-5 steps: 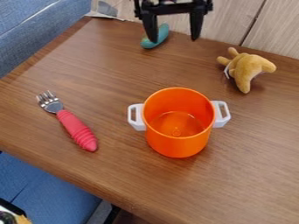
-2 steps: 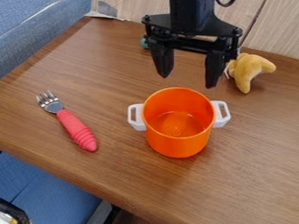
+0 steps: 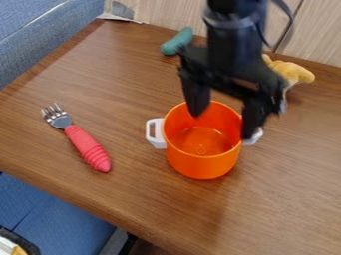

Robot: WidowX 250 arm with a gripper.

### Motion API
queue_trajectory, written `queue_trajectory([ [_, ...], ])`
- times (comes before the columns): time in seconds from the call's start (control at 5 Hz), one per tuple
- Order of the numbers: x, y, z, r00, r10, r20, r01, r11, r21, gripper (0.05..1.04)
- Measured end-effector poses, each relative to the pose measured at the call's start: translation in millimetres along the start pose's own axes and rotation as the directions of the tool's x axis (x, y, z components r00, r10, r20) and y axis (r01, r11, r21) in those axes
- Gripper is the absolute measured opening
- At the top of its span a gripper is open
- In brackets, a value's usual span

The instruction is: Move the orange pot to the left upper side of the table

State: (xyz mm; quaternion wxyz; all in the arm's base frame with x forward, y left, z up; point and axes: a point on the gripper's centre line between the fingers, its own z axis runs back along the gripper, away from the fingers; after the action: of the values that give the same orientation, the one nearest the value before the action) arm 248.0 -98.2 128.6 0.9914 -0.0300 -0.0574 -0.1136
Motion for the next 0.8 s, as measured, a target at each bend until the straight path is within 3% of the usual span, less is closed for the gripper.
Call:
queue_trajectory([
  [0.4, -4.7, -12.5, -41.4, 0.987, -0.096, -0.130, 0.100, 0.995, 0.029, 0.966],
  [0.6, -2.8, -13.9, -52.4, 0.987, -0.089, -0.132, 0.102, 0.990, 0.094, 0.693],
  [0.8, -1.1, -13.6, -56.1, 0.987, -0.091, -0.133, 0.106, 0.988, 0.109, 0.392],
])
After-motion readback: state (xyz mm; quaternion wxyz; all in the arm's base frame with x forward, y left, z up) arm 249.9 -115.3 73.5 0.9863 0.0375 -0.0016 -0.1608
